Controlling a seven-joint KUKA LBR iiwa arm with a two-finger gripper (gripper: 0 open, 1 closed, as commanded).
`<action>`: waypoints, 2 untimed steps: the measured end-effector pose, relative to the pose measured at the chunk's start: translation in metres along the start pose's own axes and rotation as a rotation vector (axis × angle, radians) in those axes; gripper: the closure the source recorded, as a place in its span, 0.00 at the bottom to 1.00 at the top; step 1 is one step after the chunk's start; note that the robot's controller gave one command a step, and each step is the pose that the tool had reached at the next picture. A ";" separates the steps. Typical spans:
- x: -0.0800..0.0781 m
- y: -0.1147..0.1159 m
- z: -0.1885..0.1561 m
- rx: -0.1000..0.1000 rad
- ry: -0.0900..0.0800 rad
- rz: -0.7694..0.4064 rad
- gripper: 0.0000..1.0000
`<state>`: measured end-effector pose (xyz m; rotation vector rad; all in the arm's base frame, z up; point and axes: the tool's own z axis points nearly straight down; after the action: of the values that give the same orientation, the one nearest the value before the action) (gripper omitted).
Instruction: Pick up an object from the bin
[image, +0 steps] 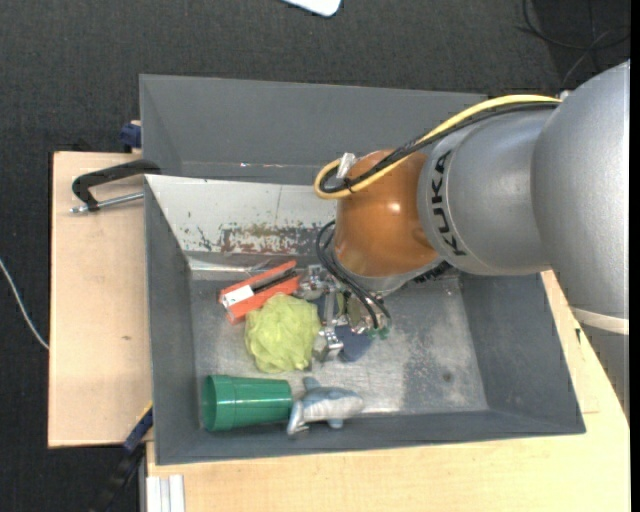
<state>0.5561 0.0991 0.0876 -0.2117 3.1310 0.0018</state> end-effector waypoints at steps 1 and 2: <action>0.004 -0.001 0.013 -0.003 -0.008 0.046 0.00; 0.001 -0.001 0.013 -0.002 -0.007 0.009 0.00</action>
Offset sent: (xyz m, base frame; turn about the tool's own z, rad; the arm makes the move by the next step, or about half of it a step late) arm 0.0048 -0.0012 -0.0176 -0.0748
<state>0.5552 0.0983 0.0742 -0.1968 3.1250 0.0053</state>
